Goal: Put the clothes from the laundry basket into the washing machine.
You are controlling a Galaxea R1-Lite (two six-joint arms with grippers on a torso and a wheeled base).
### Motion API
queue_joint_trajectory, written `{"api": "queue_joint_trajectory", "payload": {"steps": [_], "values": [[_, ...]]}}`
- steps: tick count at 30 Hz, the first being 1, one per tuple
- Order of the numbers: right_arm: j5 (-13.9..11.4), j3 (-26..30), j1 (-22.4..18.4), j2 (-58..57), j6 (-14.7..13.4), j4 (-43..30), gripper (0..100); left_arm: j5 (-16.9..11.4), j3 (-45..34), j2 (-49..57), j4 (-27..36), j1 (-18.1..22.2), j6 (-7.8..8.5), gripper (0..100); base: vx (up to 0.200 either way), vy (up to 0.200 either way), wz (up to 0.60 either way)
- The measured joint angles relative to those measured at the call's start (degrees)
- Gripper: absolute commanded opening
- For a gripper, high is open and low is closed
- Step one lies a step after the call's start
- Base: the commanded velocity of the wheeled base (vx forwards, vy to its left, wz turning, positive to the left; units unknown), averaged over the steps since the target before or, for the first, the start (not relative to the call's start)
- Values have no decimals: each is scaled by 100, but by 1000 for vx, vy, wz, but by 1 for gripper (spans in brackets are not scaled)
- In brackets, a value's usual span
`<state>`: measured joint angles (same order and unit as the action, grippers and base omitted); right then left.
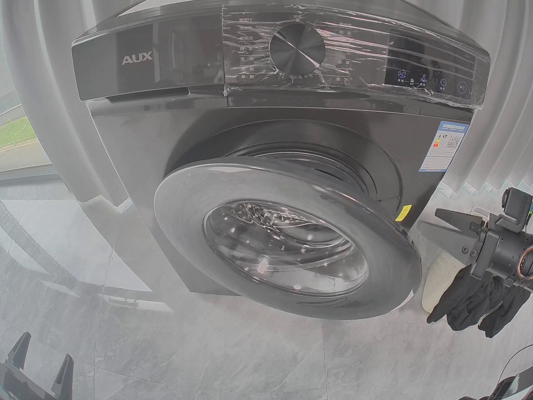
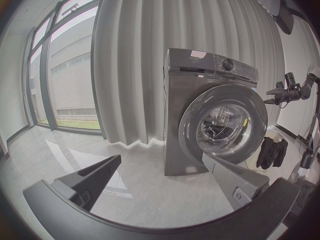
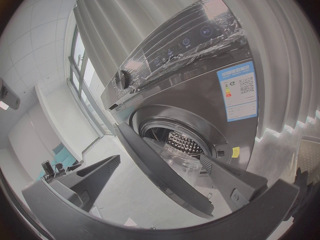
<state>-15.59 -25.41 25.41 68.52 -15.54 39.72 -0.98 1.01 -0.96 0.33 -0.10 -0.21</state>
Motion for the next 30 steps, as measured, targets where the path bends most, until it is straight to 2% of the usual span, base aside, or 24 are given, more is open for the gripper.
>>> {"api": "queue_joint_trajectory", "payload": {"steps": [3,8,14,30], "values": [[18,-105,-165,105,-52,2,100,-2,0,-2,0,0,2,100,-200,0,0],[32,-224,-479,463,-95,11,100,-4,0,0,0,0,13,100,0,0,0],[-4,-249,-542,906,-115,245,100,-9,0,0,0,0,21,100,0,0,0],[-15,124,391,1139,-137,304,100,-6,0,0,0,0,21,100,0,0,0]]}}
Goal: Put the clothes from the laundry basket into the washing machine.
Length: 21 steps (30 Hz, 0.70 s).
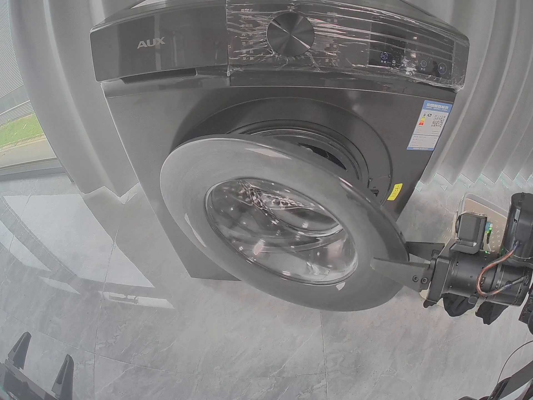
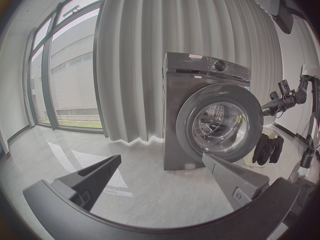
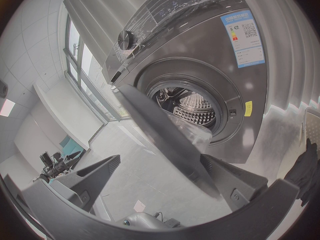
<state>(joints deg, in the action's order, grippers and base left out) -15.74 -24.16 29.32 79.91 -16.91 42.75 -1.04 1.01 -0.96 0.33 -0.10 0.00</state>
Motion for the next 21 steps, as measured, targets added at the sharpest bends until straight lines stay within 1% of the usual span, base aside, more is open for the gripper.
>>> {"api": "queue_joint_trajectory", "payload": {"steps": [8,12,16,21], "values": [[-2,306,246,-371,-16,-4,100,0,0,0,0,0,0,100,0,0,0],[0,300,254,-585,-200,7,100,-2,0,0,0,2,-5,100,0,0,0],[0,206,213,-731,-438,5,100,-2,0,0,0,0,-24,100,-200,0,0],[15,127,83,-701,-468,9,100,-2,0,-2,0,0,-11,100,-200,0,0]]}}
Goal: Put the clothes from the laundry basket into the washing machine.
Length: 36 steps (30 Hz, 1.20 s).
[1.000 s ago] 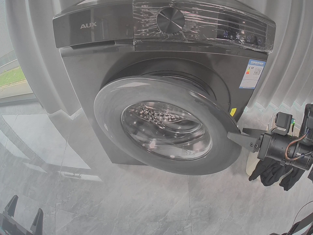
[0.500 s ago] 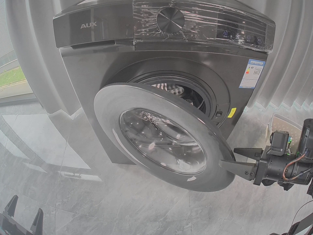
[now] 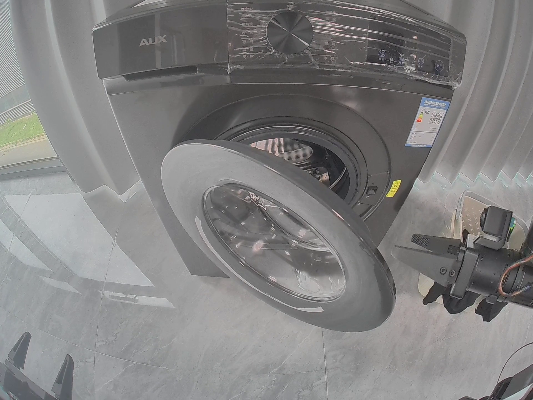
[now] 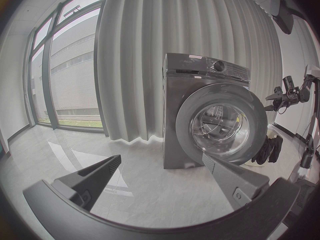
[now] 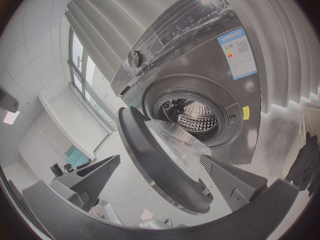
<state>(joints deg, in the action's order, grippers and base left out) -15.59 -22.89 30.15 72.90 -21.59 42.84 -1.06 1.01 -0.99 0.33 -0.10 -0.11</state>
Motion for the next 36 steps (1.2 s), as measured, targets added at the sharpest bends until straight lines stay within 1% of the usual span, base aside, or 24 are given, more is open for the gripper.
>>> {"api": "queue_joint_trajectory", "payload": {"steps": [4,9,14,19,24,27,29,36], "values": [[5,-45,-101,182,-6,0,100,0,0,2,0,0,9,100,0,0,0],[-9,-76,-68,397,-27,2,100,0,0,2,0,0,11,100,0,0,0],[-11,-63,257,552,-28,2,100,2,0,2,0,0,18,100,0,0,0],[-13,-4,700,681,-55,38,100,0,0,2,0,0,18,100,0,0,0],[-22,112,912,730,-94,229,100,0,0,2,0,0,18,100,0,0,0],[-20,254,933,734,-112,544,100,0,0,2,0,0,18,100,0,0,0],[-17,297,929,741,-121,613,100,0,0,2,0,0,21,100,0,0,0],[-6,256,679,953,-112,780,100,0,0,2,0,5,18,100,0,0,0]]}}
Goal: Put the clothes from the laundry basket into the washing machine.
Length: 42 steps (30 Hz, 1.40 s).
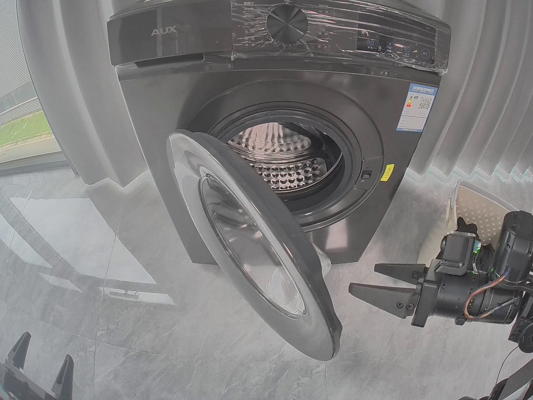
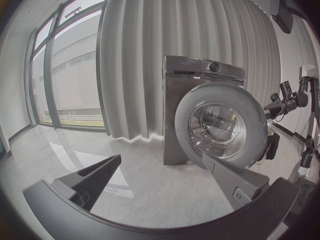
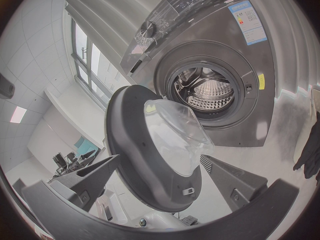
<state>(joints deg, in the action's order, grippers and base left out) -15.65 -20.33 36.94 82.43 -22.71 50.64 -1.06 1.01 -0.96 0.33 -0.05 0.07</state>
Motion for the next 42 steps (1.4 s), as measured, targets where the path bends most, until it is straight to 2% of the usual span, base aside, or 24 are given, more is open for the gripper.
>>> {"api": "queue_joint_trajectory", "payload": {"steps": [8,15,19,31,42], "values": [[6,-94,27,572,22,333,100,0,0,0,0,-5,-7,100,0,0,0],[39,-45,410,1142,16,1207,100,0,0,0,0,-5,-10,100,0,0,0],[20,38,567,1319,9,1376,100,0,0,0,0,-5,-10,100,-200,0,0],[74,-118,432,1688,-24,1398,100,0,0,0,0,-5,-5,100,-33,0,0],[39,-645,289,2537,-44,1436,100,0,0,0,0,-5,-10,100,0,0,0]]}}
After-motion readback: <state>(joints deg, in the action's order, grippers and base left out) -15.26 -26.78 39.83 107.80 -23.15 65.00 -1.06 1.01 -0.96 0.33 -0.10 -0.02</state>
